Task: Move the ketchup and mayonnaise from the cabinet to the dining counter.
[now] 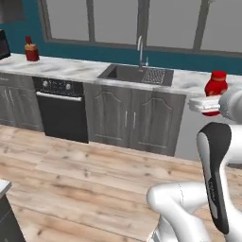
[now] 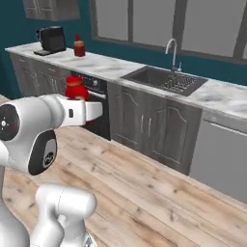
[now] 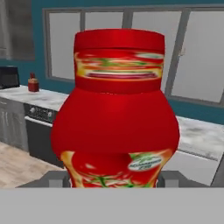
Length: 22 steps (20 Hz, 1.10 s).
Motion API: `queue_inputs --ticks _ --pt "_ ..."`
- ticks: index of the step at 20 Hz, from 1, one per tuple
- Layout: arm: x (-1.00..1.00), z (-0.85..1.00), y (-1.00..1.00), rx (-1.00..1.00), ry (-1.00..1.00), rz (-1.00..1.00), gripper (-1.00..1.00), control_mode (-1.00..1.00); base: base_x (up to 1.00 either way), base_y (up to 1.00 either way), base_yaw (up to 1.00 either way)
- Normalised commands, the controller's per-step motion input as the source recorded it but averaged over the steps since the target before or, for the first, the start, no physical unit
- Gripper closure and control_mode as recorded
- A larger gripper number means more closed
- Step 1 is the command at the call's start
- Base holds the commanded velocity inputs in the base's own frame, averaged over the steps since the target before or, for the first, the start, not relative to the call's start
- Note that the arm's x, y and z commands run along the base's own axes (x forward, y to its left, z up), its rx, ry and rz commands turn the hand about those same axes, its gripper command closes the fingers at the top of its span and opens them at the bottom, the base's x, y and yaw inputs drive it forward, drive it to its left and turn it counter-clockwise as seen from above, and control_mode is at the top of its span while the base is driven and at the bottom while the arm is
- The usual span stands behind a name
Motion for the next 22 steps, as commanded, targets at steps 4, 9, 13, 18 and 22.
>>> queue_inputs --ticks 4,9,13,18,22 --pt "0.00 0.00 0.00 0.00 0.00 0.00 1.00 1.00 0.88 0.16 0.74" --pt "0.00 0.00 0.00 0.00 0.00 0.00 1.00 1.00 0.62 0.00 0.96" --pt "0.00 0.00 0.00 0.00 0.00 0.00 1.00 1.00 0.52 0.00 0.96" --pt "0.00 0.00 0.00 0.00 0.00 0.00 1.00 1.00 0.45 0.00 0.90" --pt "0.00 0.00 0.00 0.00 0.00 0.00 1.00 1.00 0.54 -0.04 0.94"
